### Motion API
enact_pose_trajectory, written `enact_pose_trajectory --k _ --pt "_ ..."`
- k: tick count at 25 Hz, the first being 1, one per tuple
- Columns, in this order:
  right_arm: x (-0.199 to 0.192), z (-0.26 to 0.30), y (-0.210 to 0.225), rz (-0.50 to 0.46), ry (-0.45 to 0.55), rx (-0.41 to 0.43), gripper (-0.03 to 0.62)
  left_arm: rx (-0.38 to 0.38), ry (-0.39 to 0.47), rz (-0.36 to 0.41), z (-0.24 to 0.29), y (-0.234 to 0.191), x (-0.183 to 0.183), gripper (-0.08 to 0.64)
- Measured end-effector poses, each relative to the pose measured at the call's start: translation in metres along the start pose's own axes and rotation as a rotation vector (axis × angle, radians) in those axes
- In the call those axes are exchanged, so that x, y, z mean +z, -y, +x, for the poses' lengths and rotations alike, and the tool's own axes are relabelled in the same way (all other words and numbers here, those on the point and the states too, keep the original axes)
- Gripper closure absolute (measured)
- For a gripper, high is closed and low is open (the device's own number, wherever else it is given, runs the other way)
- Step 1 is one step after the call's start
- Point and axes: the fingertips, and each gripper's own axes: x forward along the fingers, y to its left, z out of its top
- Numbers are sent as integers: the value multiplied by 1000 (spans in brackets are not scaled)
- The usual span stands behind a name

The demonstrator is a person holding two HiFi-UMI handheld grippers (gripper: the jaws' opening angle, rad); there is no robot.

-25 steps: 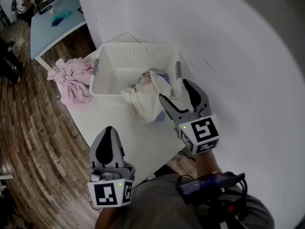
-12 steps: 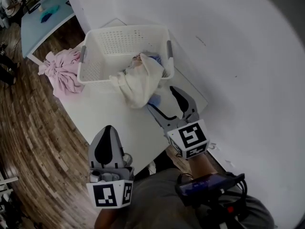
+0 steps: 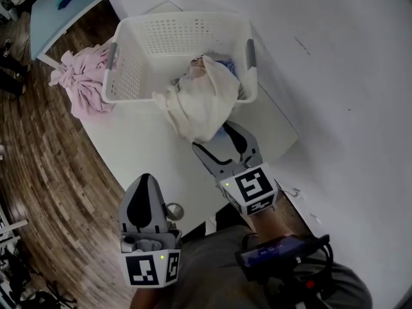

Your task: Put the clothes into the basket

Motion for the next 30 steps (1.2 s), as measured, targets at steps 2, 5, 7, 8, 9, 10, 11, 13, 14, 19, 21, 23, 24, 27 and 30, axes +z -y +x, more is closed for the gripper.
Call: enact_pose_trajectory --k 2,5,7,8,9,10,11,13,14,19,21,23,24,27,30 --pt "-8 11 -1 12 -18 21 256 19 -14 -3 4 -6 -4 552" --pt "-14 25 -2 26 -31 42 275 45 -35 -10 9 -15 -10 552" --pt "-12 30 0 26 -14 43 351 57 -44 -15 14 -19 -14 552" --pt "-9 31 0 22 -1 45 453 61 -45 -17 16 -21 -16 552" --pt "-5 31 -1 16 12 51 525 64 -45 -19 17 -23 -16 552" --pt "0 31 -2 7 23 61 556 66 -42 -21 18 -24 -16 552" --pt "7 29 -5 -7 33 72 566 67 -36 -23 19 -24 -15 552" --pt "25 25 -9 -57 55 84 572 65 -16 -25 20 -23 -7 552" --pt "38 22 -10 -88 70 85 572 62 -2 -25 21 -22 -1 552" --pt "104 13 -6 -160 146 60 574 66 83 -19 21 -25 36 552" --pt "126 17 3 -185 164 42 572 81 112 -20 22 -30 49 552" --pt "141 27 15 -206 167 25 572 99 139 -23 24 -36 60 552" --pt "145 33 22 -214 159 16 572 109 151 -24 26 -39 65 552" --pt "153 53 41 -240 97 4 565 141 180 -31 29 -46 78 552" --pt "150 69 47 -280 14 29 466 168 190 -43 33 -53 81 552"
